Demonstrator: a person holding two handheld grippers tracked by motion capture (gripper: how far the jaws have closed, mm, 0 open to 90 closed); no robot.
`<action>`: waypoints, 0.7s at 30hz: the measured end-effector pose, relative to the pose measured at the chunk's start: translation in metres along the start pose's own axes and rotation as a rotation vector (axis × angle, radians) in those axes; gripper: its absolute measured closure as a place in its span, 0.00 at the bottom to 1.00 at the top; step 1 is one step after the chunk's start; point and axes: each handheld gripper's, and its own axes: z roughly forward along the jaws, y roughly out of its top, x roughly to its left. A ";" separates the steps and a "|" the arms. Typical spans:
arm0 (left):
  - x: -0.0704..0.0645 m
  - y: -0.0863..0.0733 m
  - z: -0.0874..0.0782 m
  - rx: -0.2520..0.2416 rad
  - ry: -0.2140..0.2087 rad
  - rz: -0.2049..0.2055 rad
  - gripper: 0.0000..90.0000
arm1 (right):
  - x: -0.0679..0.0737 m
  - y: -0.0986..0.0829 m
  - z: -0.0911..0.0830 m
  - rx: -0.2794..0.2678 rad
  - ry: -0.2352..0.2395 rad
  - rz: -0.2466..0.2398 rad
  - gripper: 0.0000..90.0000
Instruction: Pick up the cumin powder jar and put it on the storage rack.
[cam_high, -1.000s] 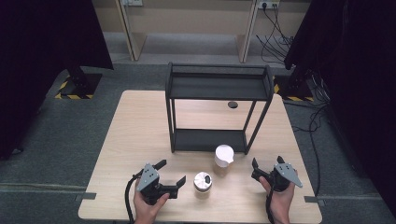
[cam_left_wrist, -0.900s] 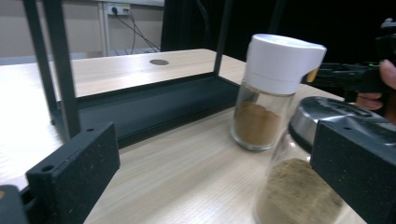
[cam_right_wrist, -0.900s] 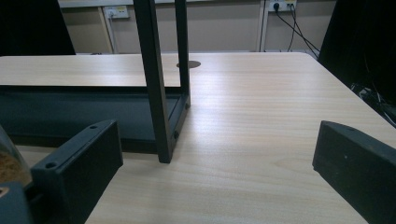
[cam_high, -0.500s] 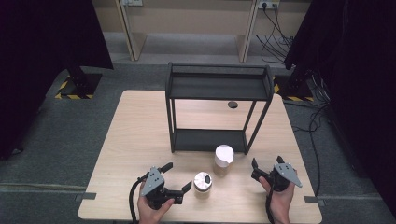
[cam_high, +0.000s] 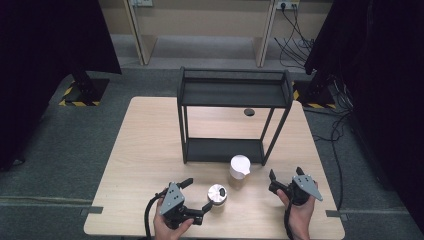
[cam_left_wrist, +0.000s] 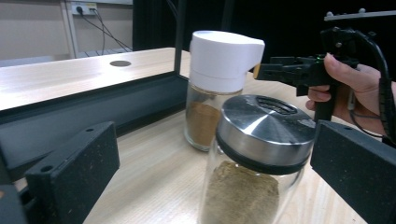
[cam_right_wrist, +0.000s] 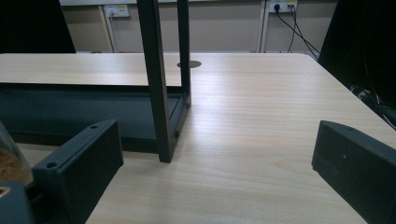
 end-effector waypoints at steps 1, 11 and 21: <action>-0.001 0.000 0.001 0.001 -0.002 0.002 0.00 | 0.000 0.000 0.000 0.000 0.000 0.001 0.02; -0.008 0.000 0.007 0.018 -0.026 0.027 0.00 | 0.000 0.000 0.000 0.001 0.000 -0.007 0.03; -0.018 -0.001 0.023 0.074 -0.036 0.057 0.02 | 0.001 0.000 0.000 0.001 -0.001 -0.011 0.03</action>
